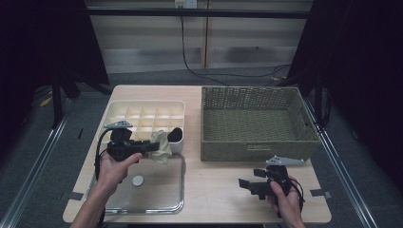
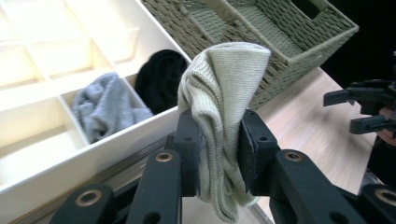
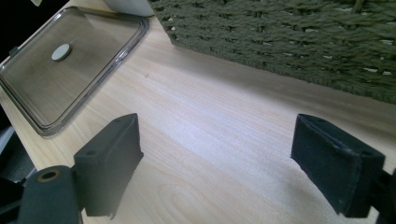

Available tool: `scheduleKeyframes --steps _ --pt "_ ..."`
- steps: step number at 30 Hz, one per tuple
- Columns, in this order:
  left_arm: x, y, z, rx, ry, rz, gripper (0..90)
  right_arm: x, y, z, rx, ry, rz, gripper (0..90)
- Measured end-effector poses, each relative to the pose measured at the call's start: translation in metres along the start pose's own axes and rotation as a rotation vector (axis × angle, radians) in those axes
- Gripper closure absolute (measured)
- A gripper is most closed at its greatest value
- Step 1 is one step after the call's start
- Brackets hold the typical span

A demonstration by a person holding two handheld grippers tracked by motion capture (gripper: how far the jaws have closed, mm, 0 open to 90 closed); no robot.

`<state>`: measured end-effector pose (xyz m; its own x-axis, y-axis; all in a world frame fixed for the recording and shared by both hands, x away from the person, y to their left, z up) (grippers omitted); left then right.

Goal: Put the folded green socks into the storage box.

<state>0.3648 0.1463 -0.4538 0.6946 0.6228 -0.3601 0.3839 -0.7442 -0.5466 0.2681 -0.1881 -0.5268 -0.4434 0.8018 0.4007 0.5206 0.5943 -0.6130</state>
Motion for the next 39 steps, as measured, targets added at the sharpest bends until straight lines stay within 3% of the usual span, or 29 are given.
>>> scheduleKeyframes --steps 7,10,26,39 --pt "0.019 -0.009 -0.011 -0.030 -0.014 -0.060 71.7 0.002 0.001 0.002 0.007 -0.014 -0.020 15.0" --pt "0.026 -0.010 -0.013 -0.017 -0.018 -0.082 71.7 0.001 0.001 0.001 0.003 -0.016 -0.022 15.3" --pt "0.048 -0.021 -0.039 -0.024 -0.029 -0.124 71.7 0.003 0.001 0.003 0.018 -0.018 -0.042 15.3" --pt "0.068 -0.022 -0.044 -0.017 -0.040 -0.172 71.6 0.002 0.002 0.004 0.019 -0.018 -0.043 15.8"
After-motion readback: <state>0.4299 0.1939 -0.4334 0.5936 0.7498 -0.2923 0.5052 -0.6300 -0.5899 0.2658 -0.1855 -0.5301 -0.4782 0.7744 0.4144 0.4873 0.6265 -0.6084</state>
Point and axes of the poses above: each handheld gripper's, and its own axes: y roughly forward along the jaws, z roughly out of its underside, x roughly to its left, the point moved 9 cm from there along y, roughly forward along the jaws, and after that the axes turned 3 degrees about y, right-handed, at the moved point
